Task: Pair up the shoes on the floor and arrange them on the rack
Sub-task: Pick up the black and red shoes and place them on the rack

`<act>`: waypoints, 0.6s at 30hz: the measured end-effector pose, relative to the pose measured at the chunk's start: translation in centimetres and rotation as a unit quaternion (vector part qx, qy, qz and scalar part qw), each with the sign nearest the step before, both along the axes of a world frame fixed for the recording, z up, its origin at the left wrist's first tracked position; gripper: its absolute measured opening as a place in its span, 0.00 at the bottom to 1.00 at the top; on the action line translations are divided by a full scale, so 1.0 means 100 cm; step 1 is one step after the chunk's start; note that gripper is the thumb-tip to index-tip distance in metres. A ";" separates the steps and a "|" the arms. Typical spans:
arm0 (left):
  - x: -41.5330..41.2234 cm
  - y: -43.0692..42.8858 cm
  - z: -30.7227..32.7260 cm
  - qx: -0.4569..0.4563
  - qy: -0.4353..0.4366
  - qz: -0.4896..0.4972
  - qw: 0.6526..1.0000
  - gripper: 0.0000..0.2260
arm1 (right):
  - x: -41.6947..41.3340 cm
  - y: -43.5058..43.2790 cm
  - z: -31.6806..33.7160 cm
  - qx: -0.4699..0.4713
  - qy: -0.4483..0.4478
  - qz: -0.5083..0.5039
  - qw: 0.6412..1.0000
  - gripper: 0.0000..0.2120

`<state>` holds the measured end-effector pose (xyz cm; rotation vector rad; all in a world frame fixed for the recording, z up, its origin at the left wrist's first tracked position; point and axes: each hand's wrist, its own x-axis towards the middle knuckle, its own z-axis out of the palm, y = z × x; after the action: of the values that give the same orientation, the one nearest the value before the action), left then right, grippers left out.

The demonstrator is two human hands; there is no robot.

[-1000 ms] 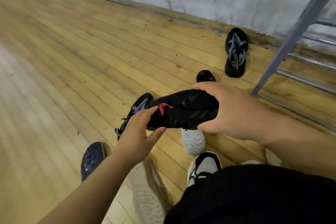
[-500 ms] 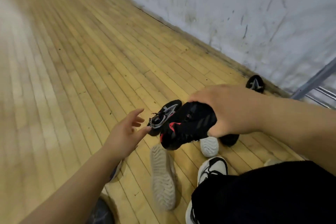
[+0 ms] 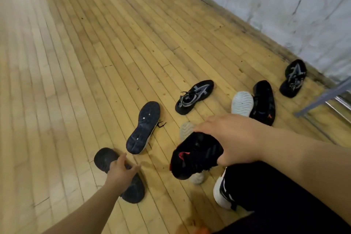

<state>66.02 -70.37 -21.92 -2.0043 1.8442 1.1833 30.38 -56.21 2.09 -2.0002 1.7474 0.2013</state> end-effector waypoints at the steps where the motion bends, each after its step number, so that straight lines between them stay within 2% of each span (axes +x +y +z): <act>1: 0.006 0.006 -0.011 0.012 -0.029 0.006 0.999 0.46 | -0.002 0.001 -0.004 0.008 0.006 -0.001 1.000 0.39; 4: 0.017 0.023 -0.035 0.041 -0.074 0.023 0.996 0.48 | -0.007 0.003 -0.013 0.023 0.022 -0.006 0.999 0.38; 8: 0.012 0.039 -0.047 0.098 -0.042 0.055 0.993 0.50 | -0.015 0.004 -0.022 0.026 0.025 -0.022 0.999 0.43; 10: 0.007 0.048 -0.047 0.095 -0.031 0.057 0.993 0.50 | -0.017 0.003 -0.026 0.025 0.018 -0.030 0.999 0.42; 15: -0.008 0.058 -0.034 0.044 -0.074 0.079 0.993 0.45 | -0.014 -0.002 -0.033 0.044 0.018 -0.030 0.998 0.40; 18: -0.015 0.062 -0.027 0.042 -0.041 0.088 0.994 0.45 | -0.012 -0.006 -0.033 0.055 0.024 -0.021 0.998 0.38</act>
<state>64.52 -64.13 -24.63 -2.1695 1.5795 1.1822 29.16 -56.83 -1.22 -1.8936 1.7654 0.3284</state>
